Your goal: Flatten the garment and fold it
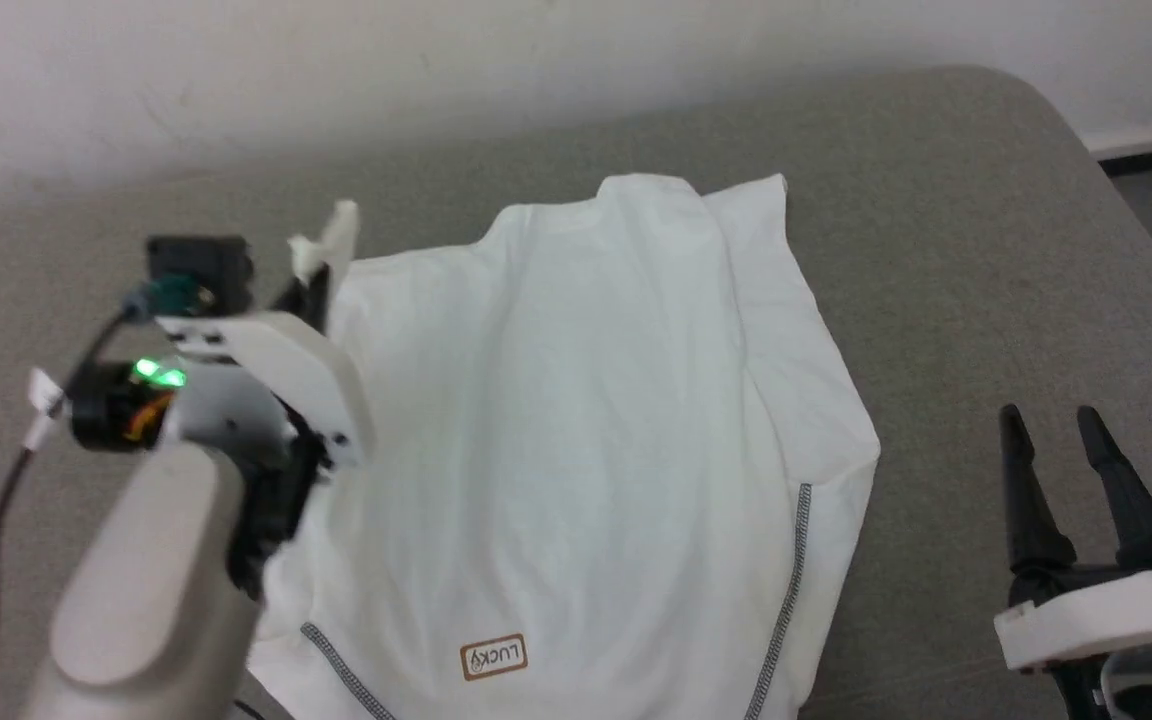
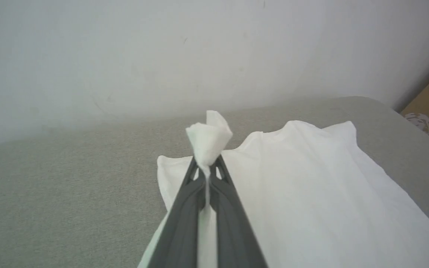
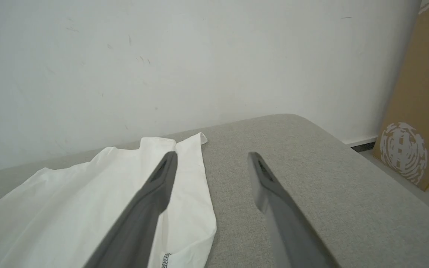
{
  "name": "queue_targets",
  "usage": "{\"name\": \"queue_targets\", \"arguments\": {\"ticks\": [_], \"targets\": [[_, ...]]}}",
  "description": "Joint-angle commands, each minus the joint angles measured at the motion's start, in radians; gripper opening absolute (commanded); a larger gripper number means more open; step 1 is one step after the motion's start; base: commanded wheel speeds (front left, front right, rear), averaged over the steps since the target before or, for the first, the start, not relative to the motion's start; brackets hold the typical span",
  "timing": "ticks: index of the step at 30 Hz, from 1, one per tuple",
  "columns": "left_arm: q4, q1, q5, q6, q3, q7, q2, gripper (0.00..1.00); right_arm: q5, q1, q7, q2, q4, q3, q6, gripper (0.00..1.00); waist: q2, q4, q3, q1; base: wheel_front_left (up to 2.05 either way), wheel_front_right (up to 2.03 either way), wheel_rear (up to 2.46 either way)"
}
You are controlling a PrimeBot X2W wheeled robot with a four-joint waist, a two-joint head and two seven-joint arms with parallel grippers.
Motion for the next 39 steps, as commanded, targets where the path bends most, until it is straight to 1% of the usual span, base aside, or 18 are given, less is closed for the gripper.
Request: {"name": "queue_targets", "arguments": {"ticks": [1,4,6,11,14,16,19,23,27,30,31,32,33,37,39], "targets": [[-0.031,0.043,0.016,0.004,-0.031,-0.005,-0.019,0.0,0.006,0.019,0.004,0.003,-0.009,-0.01,-0.001,1.0,0.0,0.038,-0.069,0.0003,0.0,0.0,0.0],[-0.086,0.119,0.014,0.0,-0.099,-0.015,-0.078,0.0,0.01,0.041,0.011,0.003,-0.017,-0.024,-0.001,1.0,0.0,0.033,-0.088,0.0003,0.0,0.0,0.0],[-0.091,0.165,-0.007,-0.013,-0.145,-0.027,-0.135,0.0,0.015,0.056,0.016,0.003,-0.022,-0.037,-0.001,1.0,0.0,0.031,-0.098,0.0003,0.0,0.0,0.0],[-0.007,0.211,-0.026,-0.044,-0.258,-0.067,-0.271,0.0,0.017,0.069,0.029,0.003,-0.04,-0.053,-0.001,1.0,0.0,0.017,-0.095,0.0003,0.0,0.0,0.0],[0.079,0.199,-0.032,-0.047,-0.302,-0.101,-0.318,0.0,0.021,0.062,0.034,0.003,-0.052,-0.053,-0.001,1.0,0.0,0.003,-0.078,0.0003,0.0,0.0,0.0],[0.133,0.179,-0.044,-0.048,-0.33,-0.132,-0.335,0.0,0.024,0.056,0.037,0.003,-0.055,-0.05,-0.001,1.0,0.0,-0.011,-0.06,0.0003,0.0,0.0,0.0],[0.217,0.141,-0.061,-0.051,-0.388,-0.17,-0.344,0.0,0.035,0.045,0.036,0.003,-0.053,-0.045,-0.001,1.0,0.0,-0.031,-0.032,0.0003,0.0,0.0,0.0],[0.284,0.102,-0.13,-0.041,-0.502,-0.233,-0.345,0.0,0.048,0.032,0.029,0.003,-0.042,-0.04,-0.001,1.0,0.0,-0.051,0.012,0.0003,0.0,0.0,0.0],[0.344,0.067,-0.201,-0.022,-0.599,-0.296,-0.345,0.0,0.063,0.015,0.019,0.003,-0.027,-0.031,-0.001,1.0,0.0,-0.064,0.055,0.0003,0.0,0.0,0.0],[0.388,0.046,-0.264,-0.026,-0.655,-0.328,-0.345,0.0,0.063,0.003,0.013,0.003,-0.018,-0.028,-0.001,1.0,0.0,-0.065,0.076,0.0003,0.0,0.0,0.0],[0.395,0.044,-0.297,-0.033,-0.665,-0.338,-0.345,0.33,0.062,0.0,0.012,0.003,-0.015,-0.026,-0.001,1.0,0.0,-0.065,0.081,0.0003,0.0,0.0,0.0],[0.396,0.044,-0.337,-0.042,-0.669,-0.352,-0.345,1.0,0.06,-0.003,0.012,0.003,-0.012,-0.024,-0.001,1.0,0.0,-0.065,0.083,0.0003,0.0,0.0,0.0],[0.396,0.044,-0.337,-0.042,-0.669,-0.352,-0.345,1.0,0.06,-0.003,0.012,0.003,-0.012,-0.024,-0.001,1.0,0.0,-0.065,0.083,0.0003,0.0,0.0,0.0],[0.399,0.007,-0.398,-0.066,-0.716,-0.432,-0.345,1.0,0.044,-0.009,0.009,0.003,-0.004,-0.029,-0.001,1.0,0.0,-0.052,0.072,0.0003,0.0,0.0,0.0],[0.399,-0.016,-0.391,-0.072,-0.742,-0.485,-0.345,1.0,0.012,-0.007,0.011,0.003,-0.005,-0.031,-0.001,1.0,0.0,-0.043,0.055,0.0003,0.0,0.0,0.0]]}}
